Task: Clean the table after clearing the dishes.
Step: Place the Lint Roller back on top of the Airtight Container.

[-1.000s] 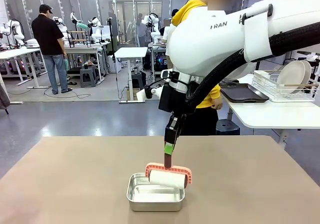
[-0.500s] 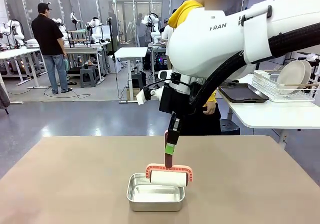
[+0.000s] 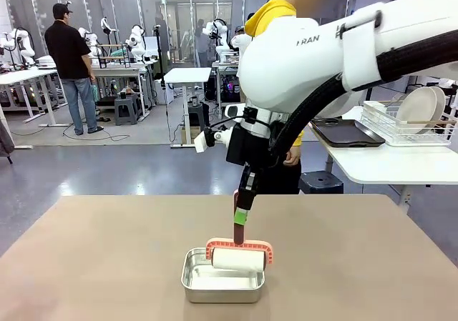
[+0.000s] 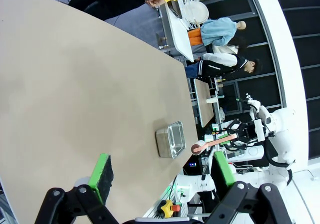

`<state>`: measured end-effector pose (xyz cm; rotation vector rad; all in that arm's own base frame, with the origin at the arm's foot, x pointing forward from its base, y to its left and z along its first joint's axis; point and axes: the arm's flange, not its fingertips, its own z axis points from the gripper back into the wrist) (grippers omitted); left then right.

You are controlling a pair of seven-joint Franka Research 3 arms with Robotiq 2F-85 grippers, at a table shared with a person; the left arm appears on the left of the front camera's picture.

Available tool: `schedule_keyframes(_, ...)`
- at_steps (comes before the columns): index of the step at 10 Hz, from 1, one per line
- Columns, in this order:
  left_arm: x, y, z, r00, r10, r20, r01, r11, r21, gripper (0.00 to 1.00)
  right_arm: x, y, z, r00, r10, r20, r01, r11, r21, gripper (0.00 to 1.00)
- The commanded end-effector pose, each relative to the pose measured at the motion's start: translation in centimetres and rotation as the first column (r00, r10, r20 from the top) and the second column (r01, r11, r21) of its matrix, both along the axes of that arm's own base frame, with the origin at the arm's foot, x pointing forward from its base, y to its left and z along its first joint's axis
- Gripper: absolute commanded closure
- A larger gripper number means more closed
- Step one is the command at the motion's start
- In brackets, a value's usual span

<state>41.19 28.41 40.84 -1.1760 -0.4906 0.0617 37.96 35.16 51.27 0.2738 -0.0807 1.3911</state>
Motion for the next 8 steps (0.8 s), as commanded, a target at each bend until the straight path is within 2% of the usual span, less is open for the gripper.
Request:
schedule_keyframes(1, -0.6, -0.3, 0.3, 1.000, 0.005, -0.011, -0.005, 1.000, 0.004, 0.00, 2.2, 0.8, -1.5, 0.999, 0.050, 0.003, -0.050, 0.998, 0.033, 0.79)
schedule_keyframes(3, -0.6, -0.3, 0.3, 1.000, 0.005, -0.011, -0.005, 1.000, 0.004, 0.00, 4.2, 2.3, -3.3, 0.996, 0.088, -0.003, -0.087, 0.996, 0.017, 0.79)
schedule_keyframes(6, -0.6, -0.3, 0.3, 1.000, 0.005, -0.011, -0.005, 1.000, 0.004, 0.00, 6.7, 4.0, -5.1, 0.999, 0.047, 0.003, -0.046, 0.998, -0.046, 0.79)
schedule_keyframes(8, -0.6, -0.3, 0.3, 1.000, 0.005, -0.011, -0.005, 1.000, 0.004, 0.00, 7.9, 4.3, -6.3, 0.999, 0.042, 0.011, -0.041, 0.998, -0.040, 0.79)
